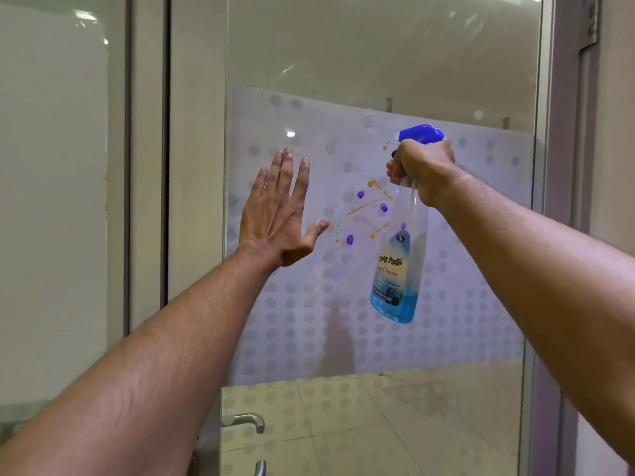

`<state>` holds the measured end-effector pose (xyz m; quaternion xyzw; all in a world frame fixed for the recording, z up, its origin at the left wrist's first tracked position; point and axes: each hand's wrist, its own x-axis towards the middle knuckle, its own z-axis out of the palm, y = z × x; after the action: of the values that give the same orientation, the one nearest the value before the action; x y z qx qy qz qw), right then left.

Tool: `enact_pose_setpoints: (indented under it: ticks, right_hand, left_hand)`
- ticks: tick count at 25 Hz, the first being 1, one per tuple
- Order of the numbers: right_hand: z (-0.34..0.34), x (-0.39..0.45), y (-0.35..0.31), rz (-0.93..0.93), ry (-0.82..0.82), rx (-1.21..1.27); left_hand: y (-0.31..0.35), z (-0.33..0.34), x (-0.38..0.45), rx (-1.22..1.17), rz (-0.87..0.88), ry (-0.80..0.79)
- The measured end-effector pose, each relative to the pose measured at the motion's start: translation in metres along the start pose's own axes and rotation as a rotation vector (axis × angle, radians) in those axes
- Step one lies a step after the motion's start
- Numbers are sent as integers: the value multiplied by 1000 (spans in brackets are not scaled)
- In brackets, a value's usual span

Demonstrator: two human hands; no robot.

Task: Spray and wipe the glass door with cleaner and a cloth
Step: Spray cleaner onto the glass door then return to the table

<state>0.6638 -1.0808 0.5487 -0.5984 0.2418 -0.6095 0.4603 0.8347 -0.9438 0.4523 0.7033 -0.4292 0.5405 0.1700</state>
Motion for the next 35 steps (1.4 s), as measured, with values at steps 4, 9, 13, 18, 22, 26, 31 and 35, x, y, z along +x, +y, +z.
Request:
enact_pose_setpoints:
  ticks: [4, 9, 13, 18, 22, 26, 31, 35]
  right_hand:
    - [-6, -4, 6, 8, 4, 18]
    - [-10, -21, 24, 30, 4, 17]
    - [-12, -37, 40, 50, -41, 26]
    - [-13, -62, 56, 51, -162, 53]
    - [-28, -97, 60, -4, -360, 152]
    - [-45, -136, 57, -6, -533, 231]
    - [-46, -198, 52, 32, -705, 258]
    - [-38, -255, 41, 36, -858, 275]
  left_hand:
    - [-6, -2, -7, -5, -4, -19]
    - [-3, -3, -23, -23, 3, -43]
    - [0, -8, -43, -28, -4, -84]
    - [2, -35, -64, 39, -38, -128]
    - [16, -71, -88, 98, -79, -175]
    - [37, -113, -124, 160, -134, -251]
    - [43, -173, -176, 266, -203, -321]
    - [31, -228, -218, 381, -274, -387]
